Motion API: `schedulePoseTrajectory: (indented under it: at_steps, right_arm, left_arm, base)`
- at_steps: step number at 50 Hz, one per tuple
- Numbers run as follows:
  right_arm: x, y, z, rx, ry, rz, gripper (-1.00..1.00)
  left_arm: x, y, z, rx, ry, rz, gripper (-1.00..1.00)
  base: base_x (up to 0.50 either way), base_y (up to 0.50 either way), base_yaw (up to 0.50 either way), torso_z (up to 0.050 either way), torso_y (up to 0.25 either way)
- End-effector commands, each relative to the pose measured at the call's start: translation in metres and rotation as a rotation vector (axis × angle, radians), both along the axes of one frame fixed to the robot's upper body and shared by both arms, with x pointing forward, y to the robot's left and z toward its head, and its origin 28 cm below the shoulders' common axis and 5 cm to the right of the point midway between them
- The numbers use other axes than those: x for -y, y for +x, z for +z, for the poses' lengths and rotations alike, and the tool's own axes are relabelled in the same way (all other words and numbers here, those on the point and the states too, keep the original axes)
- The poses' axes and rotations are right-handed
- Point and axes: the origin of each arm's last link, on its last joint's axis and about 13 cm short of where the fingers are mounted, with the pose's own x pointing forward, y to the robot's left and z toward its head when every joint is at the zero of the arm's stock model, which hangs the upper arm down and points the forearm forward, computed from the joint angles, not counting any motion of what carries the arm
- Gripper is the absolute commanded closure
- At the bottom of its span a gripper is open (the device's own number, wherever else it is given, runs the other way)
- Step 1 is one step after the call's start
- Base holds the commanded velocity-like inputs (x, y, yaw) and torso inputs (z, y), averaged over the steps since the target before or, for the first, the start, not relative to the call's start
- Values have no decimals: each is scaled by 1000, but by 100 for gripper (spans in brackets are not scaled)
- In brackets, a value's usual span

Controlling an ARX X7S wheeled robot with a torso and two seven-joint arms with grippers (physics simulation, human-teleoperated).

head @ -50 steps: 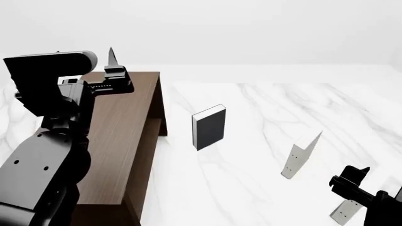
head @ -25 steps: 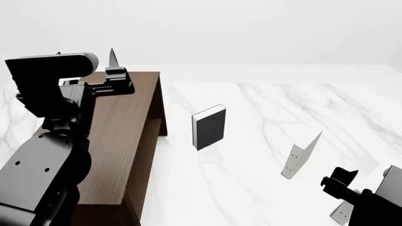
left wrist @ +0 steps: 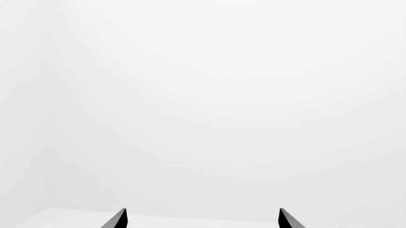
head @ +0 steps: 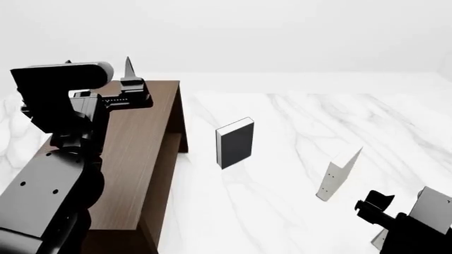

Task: Pick up the book on the right and place it under the cabinet shelf.

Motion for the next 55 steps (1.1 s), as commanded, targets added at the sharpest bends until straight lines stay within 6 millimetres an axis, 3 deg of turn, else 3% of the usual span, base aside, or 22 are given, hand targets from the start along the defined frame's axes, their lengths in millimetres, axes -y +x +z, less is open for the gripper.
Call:
schedulePoseTrajectory:
  at_steps: [1, 23, 55]
  right_arm:
    - [2, 3, -7, -11, 3, -13, -100]
    - [0, 15, -10, -24, 5, -7, -100]
    - [3, 18, -33, -67, 29, -36, -100]
  left_arm:
    - [0, 0, -1, -2, 2, -2, -100]
    - [0, 0, -1, -3, 3, -2, -100]
    - [0, 1, -3, -6, 6, -4, -100]
  base:
    - [0, 0, 0, 0, 0]
    - [0, 0, 0, 0, 0]
    - [0, 0, 0, 0, 0]
